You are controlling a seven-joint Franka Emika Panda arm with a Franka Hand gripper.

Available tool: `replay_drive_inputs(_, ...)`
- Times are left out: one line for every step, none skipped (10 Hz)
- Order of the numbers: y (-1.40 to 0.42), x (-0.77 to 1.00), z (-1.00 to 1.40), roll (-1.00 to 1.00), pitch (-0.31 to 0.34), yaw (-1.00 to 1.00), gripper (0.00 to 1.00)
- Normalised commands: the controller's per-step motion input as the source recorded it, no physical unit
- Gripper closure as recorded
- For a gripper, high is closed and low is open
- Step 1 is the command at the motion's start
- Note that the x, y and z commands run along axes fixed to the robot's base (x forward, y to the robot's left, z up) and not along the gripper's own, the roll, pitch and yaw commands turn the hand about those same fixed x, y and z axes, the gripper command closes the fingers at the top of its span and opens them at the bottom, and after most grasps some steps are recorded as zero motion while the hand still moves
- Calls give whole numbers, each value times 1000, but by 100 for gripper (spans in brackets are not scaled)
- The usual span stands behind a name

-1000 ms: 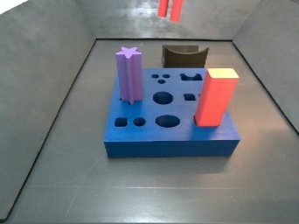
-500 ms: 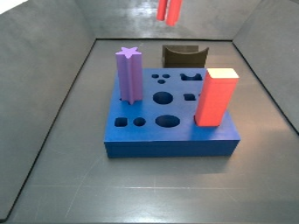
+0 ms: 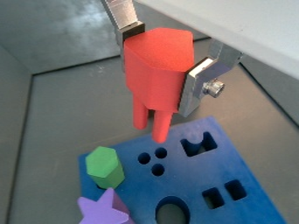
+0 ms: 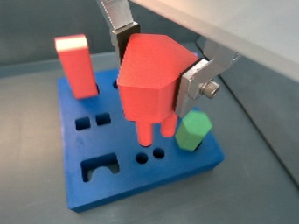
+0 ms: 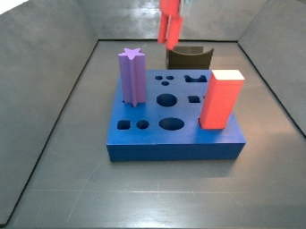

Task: Pick up the 3 prong object. Move up. Rotate the 3 prong object. Place the 3 prong object on the fixture. Regrasp the 3 prong object. Move to above the board. Insert the 3 prong object.
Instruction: Insert the 3 prong object.

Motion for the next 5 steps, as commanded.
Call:
replay_drive_inputs(9, -54, -897, 83, -131, -263, 100)
replay_drive_inputs(40, 0, -323, 0, -91, -194, 100)
replay_drive_inputs(0, 0, -531, 57, -59, -131, 100)
replay_drive_inputs(6, 0, -363, 27, -56, -137, 100)
replay_drive_inputs(0, -34, -549, 107, -77, -106, 100)
